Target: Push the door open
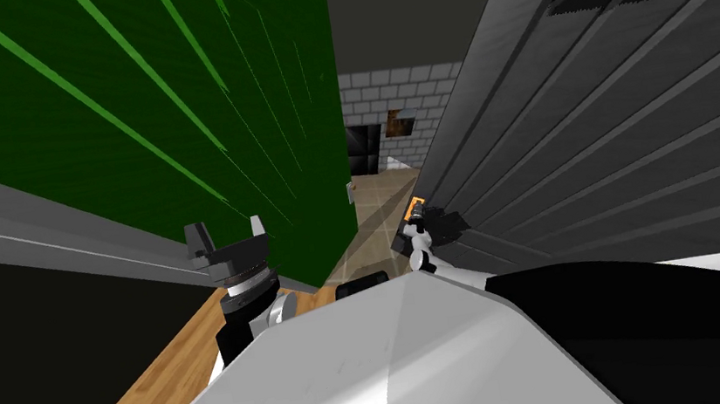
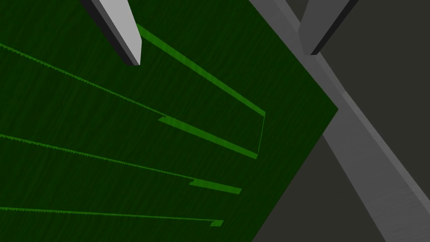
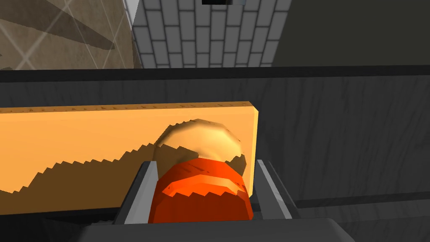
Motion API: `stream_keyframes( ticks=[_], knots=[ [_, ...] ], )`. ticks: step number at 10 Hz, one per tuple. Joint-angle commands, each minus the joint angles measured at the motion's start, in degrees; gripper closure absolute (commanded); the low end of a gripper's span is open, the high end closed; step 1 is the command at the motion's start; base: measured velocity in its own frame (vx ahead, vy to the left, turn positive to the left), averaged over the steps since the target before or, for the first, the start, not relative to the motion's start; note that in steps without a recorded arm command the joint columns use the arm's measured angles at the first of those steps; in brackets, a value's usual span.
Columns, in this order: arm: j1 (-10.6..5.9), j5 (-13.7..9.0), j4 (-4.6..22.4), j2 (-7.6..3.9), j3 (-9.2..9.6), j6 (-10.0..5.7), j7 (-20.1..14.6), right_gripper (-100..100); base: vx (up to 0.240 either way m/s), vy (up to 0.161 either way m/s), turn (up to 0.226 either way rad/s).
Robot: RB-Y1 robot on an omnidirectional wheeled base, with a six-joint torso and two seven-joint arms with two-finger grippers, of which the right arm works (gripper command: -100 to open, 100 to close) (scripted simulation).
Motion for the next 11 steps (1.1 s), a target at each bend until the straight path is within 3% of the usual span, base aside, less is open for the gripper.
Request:
stream_keyframes(
  ticks=[1, 3, 5, 6, 8, 10, 11],
  knots=[
    [-1.29, -0.4, 1.4, -2.07, -1.68, -1.89, 1.1, 100, 0.049, -0.057, 0.025],
    [-1.29, -0.4, 1.4, -2.07, -1.68, -1.89, 1.1, 100, 0.02, -0.019, 0.003],
    [-2.28, -1.0, 0.7, -1.0, -4.98, -2.39, 3.9, 100, 0.041, -0.056, 0.087],
    [-2.28, -1.0, 0.7, -1.0, -5.33, -2.39, 3.9, 100, 0.052, -0.067, 0.057],
    [-3.26, -1.6, 0.0, 0.1, -8.8, -2.89, 6.8, 100, 0.046, -0.076, 0.097],
    [-3.26, -1.6, 0.0, 0.1, -8.99, -2.89, 6.8, 100, 0.044, -0.043, 0.009],
    [-3.75, -1.9, -0.4, 0.65, -10.81, -3.13, 8.2, 100, 0.039, -0.039, 0.053]
  ],
)
